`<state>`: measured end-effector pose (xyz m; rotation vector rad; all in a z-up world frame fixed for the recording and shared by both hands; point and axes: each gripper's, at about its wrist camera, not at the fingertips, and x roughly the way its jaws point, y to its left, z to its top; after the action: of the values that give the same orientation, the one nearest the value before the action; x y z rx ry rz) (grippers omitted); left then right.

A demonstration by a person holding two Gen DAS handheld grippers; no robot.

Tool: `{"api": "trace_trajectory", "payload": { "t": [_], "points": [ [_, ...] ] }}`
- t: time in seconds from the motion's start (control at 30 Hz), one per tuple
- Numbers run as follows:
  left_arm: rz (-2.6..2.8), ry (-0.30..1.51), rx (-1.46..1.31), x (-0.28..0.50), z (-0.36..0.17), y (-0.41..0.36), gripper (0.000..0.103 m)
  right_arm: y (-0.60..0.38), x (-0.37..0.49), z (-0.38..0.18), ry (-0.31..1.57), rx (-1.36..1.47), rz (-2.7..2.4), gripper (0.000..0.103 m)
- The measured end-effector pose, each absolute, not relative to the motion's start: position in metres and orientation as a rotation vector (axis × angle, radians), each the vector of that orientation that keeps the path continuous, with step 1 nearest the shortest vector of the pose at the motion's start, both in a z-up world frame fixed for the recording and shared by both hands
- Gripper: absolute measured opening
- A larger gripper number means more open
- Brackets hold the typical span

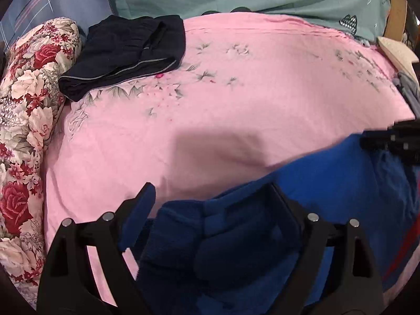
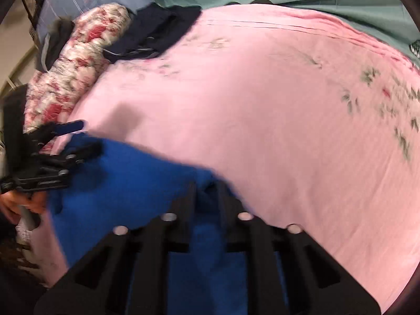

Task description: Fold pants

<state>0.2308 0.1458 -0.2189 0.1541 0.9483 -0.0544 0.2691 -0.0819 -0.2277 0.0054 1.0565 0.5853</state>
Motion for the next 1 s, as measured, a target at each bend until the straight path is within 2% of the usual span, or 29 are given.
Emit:
{"api": "trace_trajectory", "payload": {
  "t": [0.07,0.17,0.23,0.3,0.37,0.47,0.5,0.57,0.67,0.77,0.83,0.93,1.0],
  "points": [
    [-0.043,0.964,0.157,0.234,-0.225,0.148,0.089,-0.094,0.281,-0.232,1.027,0.039,0.497,0.011],
    [-0.050,0.969,0.146,0.236,-0.220,0.150,0.089,-0.111,0.282,-0.226,1.045,0.147,0.410,0.014],
    [-0.047,0.935,0.153,0.231,-0.208,0.150,0.089,-0.122,0.250,-0.203,1.017,0.269,0.489,0.024],
    [-0.050,0.892,0.168,0.222,-0.195,0.147,0.089,-0.125,0.216,-0.189,0.995,0.286,0.529,0.042],
    [-0.106,0.874,0.166,0.211,-0.189,0.138,0.089,-0.127,0.172,-0.191,1.004,0.279,0.521,0.046],
    [-0.136,0.889,0.291,0.204,-0.210,0.119,0.090,-0.140,0.138,-0.230,1.129,0.184,0.374,0.044],
    [-0.114,0.910,0.335,0.207,-0.223,0.117,0.091,-0.143,0.133,-0.240,1.138,0.168,0.345,0.047],
    [-0.090,0.900,0.421,0.206,-0.227,0.109,0.091,-0.167,0.116,-0.226,1.130,0.203,0.273,0.047],
    [-0.092,0.859,0.365,0.196,-0.195,0.100,0.091,-0.226,0.078,-0.186,1.000,0.351,0.203,0.053],
    [-0.128,0.829,0.288,0.178,-0.169,0.078,0.093,-0.289,0.044,-0.170,0.919,0.375,0.022,0.053],
    [-0.163,0.835,0.246,0.165,-0.164,0.049,0.094,-0.326,0.033,-0.180,0.919,0.372,-0.047,0.053],
    [-0.259,0.905,0.201,0.151,-0.177,-0.005,0.095,-0.363,0.036,-0.230,1.071,0.406,-0.107,0.051],
    [-0.256,0.962,0.272,0.144,-0.195,-0.041,0.095,-0.369,0.030,-0.222,1.037,0.450,-0.044,0.052]
  ]
}}
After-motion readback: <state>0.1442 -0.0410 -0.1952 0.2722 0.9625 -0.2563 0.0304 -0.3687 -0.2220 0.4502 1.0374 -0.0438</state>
